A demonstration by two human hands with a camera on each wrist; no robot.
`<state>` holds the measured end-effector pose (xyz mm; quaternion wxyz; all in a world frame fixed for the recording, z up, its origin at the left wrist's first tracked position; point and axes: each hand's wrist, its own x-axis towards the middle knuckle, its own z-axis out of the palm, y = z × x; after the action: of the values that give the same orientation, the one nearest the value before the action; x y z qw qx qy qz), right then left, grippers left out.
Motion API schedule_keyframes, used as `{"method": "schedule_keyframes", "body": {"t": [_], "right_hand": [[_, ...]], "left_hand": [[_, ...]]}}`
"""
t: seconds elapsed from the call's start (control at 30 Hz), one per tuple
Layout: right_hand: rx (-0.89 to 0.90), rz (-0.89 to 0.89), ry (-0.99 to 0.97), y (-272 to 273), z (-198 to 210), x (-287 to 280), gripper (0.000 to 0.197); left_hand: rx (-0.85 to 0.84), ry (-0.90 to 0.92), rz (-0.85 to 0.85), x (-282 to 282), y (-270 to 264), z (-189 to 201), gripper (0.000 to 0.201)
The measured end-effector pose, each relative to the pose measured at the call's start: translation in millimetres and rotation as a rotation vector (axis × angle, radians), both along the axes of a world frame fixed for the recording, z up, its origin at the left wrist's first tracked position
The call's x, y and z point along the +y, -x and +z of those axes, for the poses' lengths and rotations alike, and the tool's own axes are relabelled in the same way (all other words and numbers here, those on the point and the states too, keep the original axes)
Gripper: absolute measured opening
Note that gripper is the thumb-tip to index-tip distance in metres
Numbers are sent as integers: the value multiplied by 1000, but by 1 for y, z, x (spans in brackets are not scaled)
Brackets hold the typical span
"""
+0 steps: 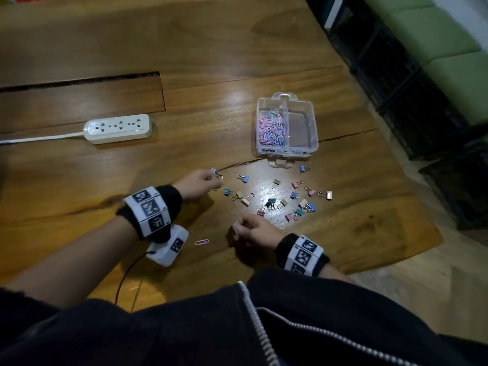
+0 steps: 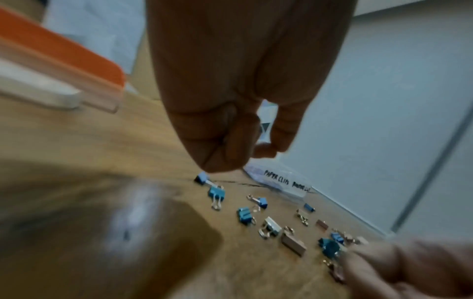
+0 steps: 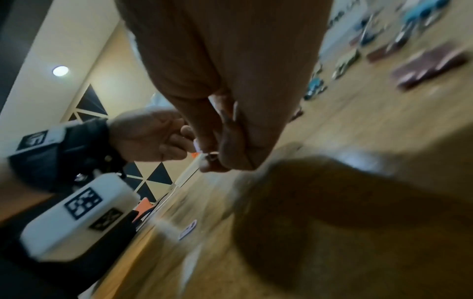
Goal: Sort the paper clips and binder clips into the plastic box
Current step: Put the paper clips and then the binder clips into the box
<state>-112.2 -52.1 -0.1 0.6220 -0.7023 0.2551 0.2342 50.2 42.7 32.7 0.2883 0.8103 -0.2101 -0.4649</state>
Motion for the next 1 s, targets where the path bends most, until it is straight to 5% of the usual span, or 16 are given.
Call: {"method": "schedule_keyframes", "body": {"t": [0.17,0.33,0.53,0.6,0.7,0.83,1.0], "right_hand": [[61,-136,-337,-19,-1,12,31],[94,-149,-277,-27,-8,17,35],[60,28,-17,-24,-5,21,24],[-48,94,58,-25,-3,24,17],[-142,306,303,-28,-6,36,26],[-223,576,600,-32,-5,49,25],[-138,697,706,-37,0,51,18]], "left_hand": [[449,149,417,10,-9,1,20],[740,362,535,-37,-31,20,21],[896,585,566,-110,-35,42,49],[893,581,537,-119,-34,41,69],[877,620,558,-123,-31,37,69],[802,605,491,-106,-33,28,26],[371,330,284,-56,-25,23,10]]}}
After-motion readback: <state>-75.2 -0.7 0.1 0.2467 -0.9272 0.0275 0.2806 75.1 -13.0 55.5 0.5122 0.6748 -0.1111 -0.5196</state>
